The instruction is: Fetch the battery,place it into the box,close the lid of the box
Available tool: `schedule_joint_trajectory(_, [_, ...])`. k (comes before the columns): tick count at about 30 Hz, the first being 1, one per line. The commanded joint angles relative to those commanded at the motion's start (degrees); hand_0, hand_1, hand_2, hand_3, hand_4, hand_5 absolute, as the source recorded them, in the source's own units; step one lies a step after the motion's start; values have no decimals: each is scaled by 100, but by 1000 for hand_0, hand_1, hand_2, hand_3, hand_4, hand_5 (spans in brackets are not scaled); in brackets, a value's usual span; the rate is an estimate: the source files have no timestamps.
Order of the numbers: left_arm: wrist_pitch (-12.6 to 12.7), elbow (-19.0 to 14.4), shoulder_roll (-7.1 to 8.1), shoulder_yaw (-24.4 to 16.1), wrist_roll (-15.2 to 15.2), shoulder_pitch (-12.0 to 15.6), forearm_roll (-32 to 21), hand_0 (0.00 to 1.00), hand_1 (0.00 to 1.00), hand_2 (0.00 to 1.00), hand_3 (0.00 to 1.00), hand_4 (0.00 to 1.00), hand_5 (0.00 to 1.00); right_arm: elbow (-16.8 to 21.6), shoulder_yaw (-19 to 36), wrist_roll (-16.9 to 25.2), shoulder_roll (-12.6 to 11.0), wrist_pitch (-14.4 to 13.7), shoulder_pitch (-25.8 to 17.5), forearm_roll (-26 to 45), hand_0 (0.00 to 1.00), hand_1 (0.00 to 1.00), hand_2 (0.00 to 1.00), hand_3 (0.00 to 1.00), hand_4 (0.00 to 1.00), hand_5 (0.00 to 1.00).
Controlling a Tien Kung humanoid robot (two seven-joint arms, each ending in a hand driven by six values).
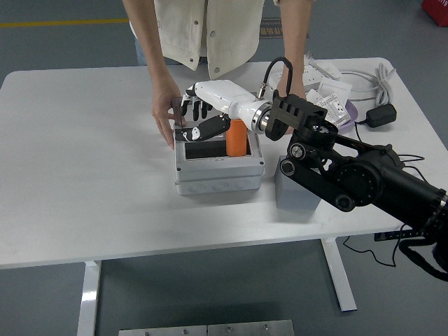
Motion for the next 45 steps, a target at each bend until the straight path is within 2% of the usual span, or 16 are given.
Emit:
schedule_joint_trajectory(3, [-3, 0, 12, 66, 3, -4, -58, 625, 764, 655, 473, 74, 2, 21, 35, -50, -12, 78, 121, 31, 489, 431, 480, 567, 940, 497])
schedule_joint_trajectory(6, [-6, 0, 22, 127, 6, -16, -110, 624, 764, 655, 474, 74, 2, -133, 16, -35, 6, 70, 251, 105, 487, 430, 481, 573, 936, 500])
schedule_joint_trajectory(17, [-29, 0, 68, 129, 35, -30, -58, 623, 764, 655, 473, 70, 2, -1425, -292, 258, 286, -221, 772, 656, 484, 433, 486, 581, 930, 502])
schedule_joint_trajectory(18, [-32, 0, 69, 106, 41, -24, -34, 624, 764, 655, 475, 74, 2, -1534, -316, 277, 310, -235, 805, 704, 537, 478, 532, 636, 925, 515])
schedule_joint_trajectory(23, [-48, 0, 73, -23, 72, 16, 92, 624, 764, 655, 475, 74, 2, -2074, -418, 350, 412, -273, 951, 924, 537, 478, 532, 636, 925, 515])
schedule_joint_trajectory(24, [-52, 0, 74, -58, 80, 25, 123, 624, 764, 655, 474, 72, 2, -2178, -446, 362, 433, -279, 984, 969, 658, 587, 626, 719, 919, 535])
schedule_joint_trajectory(29, [-56, 0, 84, -146, 92, 42, 202, 624, 764, 655, 474, 72, 2, -2562, -577, 427, 526, -317, 1094, 1159, 658, 587, 626, 719, 919, 535])
schedule_joint_trajectory(30, [-55, 0, 88, -155, 91, 44, 209, 624, 764, 655, 474, 75, 2, -2630, -605, 441, 546, -331, 1111, 1196, 708, 626, 646, 746, 918, 547])
schedule_joint_trajectory(35, [-52, 0, 99, -216, 87, 50, 272, 624, 764, 655, 474, 75, 2, -2868, -754, 491, 632, -387, 1148, 1359, 708, 626, 646, 746, 918, 547])
schedule_joint_trajectory(36, [-51, 0, 99, -232, 87, 54, 284, 625, 764, 655, 475, 78, 2, -2892, -780, 497, 643, -398, 1140, 1381, 757, 663, 668, 757, 918, 570])
schedule_joint_trajectory(37, [-50, 0, 98, -251, 88, 59, 301, 625, 764, 655, 475, 78, 2, -2911, -809, 501, 654, -408, 1129, 1401, 757, 663, 668, 757, 918, 570])
schedule_joint_trajectory(41, [-49, 0, 91, -335, 94, 81, 374, 625, 764, 655, 475, 78, 2, -2897, -917, 498, 673, -424, 1057, 1433, 757, 663, 668, 757, 918, 570])
schedule_joint_trajectory(42, [-48, 0, 89, -358, 95, 88, 391, 625, 764, 655, 475, 78, 2, -2869, -956, 491, 672, -426, 1028, 1431, 796, 679, 678, 763, 919, 618])
schedule_joint_trajectory(45, [-40, 0, 83, -417, 95, 100, 433, 625, 764, 655, 475, 78, 2, -2728, -1067, 452, 649, -410, 945, 1390, 796, 679, 678, 763, 919, 618])
